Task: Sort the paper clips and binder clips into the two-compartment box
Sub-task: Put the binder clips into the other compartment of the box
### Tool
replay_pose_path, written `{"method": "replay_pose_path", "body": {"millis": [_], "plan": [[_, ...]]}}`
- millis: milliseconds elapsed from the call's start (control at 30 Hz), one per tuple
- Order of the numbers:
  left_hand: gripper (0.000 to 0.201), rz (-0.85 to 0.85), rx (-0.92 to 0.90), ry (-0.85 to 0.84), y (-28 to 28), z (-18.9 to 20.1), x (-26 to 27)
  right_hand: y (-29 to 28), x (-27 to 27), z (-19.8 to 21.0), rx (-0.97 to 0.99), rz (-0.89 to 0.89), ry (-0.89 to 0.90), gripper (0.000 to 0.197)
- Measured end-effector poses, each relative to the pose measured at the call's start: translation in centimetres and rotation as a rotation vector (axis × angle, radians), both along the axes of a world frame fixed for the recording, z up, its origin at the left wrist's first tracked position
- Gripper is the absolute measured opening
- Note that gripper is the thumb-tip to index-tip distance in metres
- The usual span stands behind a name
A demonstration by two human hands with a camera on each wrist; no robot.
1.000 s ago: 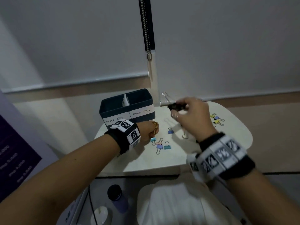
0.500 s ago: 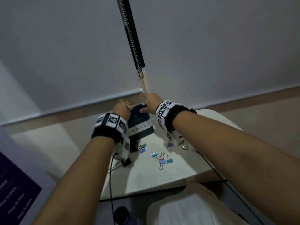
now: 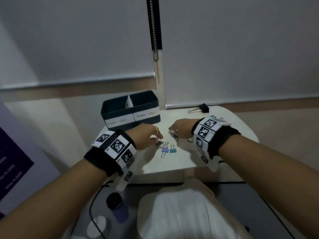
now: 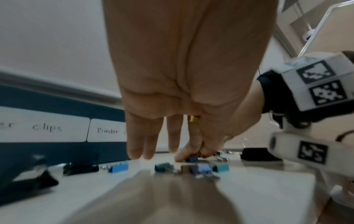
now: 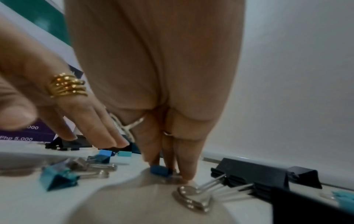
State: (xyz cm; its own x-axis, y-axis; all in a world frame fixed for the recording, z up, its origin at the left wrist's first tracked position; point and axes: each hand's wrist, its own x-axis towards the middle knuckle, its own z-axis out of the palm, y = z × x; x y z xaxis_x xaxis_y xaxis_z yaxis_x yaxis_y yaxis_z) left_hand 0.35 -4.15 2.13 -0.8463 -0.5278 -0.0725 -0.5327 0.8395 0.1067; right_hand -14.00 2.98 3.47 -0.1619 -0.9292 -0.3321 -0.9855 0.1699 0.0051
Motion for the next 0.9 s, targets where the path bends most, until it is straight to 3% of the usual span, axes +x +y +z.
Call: {"method": "replay_pose_path", "body": {"millis": [100,167,267,333,433,533,700,833,900], "plan": [[0.037,-0.083,0.086,-0.116,2.0,-1.9,0.3,0.6,0.3,-0.7,0.039,0.040,0.086,0.033],[0.033,-0.101,0.082,-0.115,2.4,-2.9,0.5,1.2,0.2,-1.0,0.000,0.042,0.042,0.038],[0.027,-0.048,-0.020,0.002,1.8,-4.6,1.2,2.7,0.9,-1.3,-0.035,0.016,-0.086,0.046],[0.030,0.047,-0.072,0.128,1.5,-5.4,1.7,3.1,1.6,-3.0,-0.123,0.026,-0.107,0.019],[0.026,0.198,-0.031,0.345,2.1,-6.2,1.6,3.1,2.8,-5.4,-0.277,-0.023,-0.050,0.034],[0.020,0.275,0.036,0.393,2.2,-6.6,0.6,3.0,3.2,-5.3,-0.359,-0.015,-0.052,0.021],[0.025,0.300,0.154,0.210,1.9,-5.5,-0.3,3.0,2.7,-5.7,-0.423,-0.044,-0.168,0.018],[0.031,0.361,0.055,0.029,3.3,-3.7,-0.9,2.3,2.1,-4.7,-0.336,-0.110,-0.297,0.010],[0.033,0.360,0.007,-0.050,3.7,-3.1,-1.3,2.3,2.0,-4.0,-0.298,-0.106,-0.327,0.018]]}}
